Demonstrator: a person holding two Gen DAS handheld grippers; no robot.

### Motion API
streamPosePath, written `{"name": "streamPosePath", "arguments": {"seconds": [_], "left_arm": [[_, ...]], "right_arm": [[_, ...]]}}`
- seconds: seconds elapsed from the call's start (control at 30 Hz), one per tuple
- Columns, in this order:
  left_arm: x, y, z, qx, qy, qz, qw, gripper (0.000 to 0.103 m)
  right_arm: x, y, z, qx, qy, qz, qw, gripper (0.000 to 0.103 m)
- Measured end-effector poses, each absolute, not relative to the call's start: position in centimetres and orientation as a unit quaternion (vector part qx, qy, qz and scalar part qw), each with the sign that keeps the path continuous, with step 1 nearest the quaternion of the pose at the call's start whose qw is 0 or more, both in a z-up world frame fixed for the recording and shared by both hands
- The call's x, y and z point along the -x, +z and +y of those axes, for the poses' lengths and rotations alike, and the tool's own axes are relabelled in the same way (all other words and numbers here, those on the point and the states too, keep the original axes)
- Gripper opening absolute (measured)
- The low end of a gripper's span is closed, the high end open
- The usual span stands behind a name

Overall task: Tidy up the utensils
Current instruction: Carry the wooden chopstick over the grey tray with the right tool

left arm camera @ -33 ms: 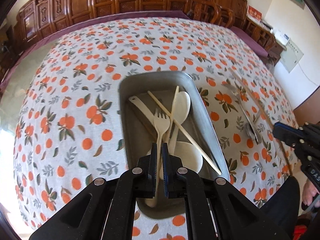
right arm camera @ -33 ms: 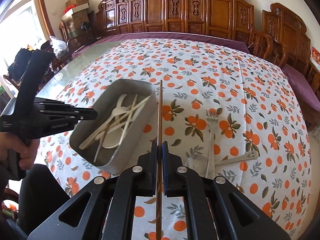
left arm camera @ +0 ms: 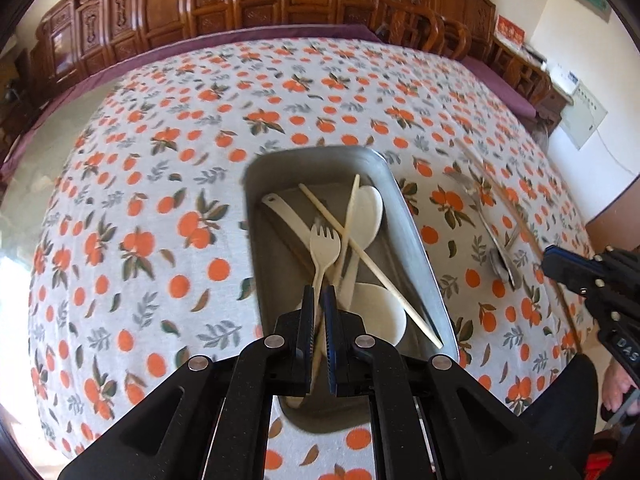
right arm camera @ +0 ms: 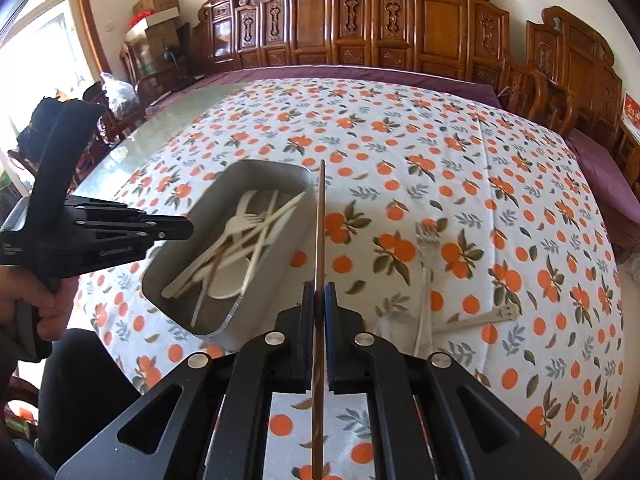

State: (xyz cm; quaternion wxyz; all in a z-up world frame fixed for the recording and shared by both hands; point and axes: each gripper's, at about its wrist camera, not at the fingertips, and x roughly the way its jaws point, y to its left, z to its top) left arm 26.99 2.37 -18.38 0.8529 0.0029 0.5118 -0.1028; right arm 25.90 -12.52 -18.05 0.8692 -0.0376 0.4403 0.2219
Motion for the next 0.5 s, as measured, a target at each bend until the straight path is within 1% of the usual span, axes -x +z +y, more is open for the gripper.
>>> {"name": "streamPosePath", "arguments": {"seconds": [0.27,0.5], "left_arm": [[-25.0,-15.7,4.4,0.008,-0.088,0.482,0.872,0.004],[-24.1,-14.8,5.7,0.021,-0.085,0.471,0.878,0.004]], "right_arm": [[-26.6,-17.8,-10.1,0.029,0.245,0.440,0.864,0.006],[-27.7,-18.4,-7.5,0.020,0.262,0.452,0.853,0.006]]}}
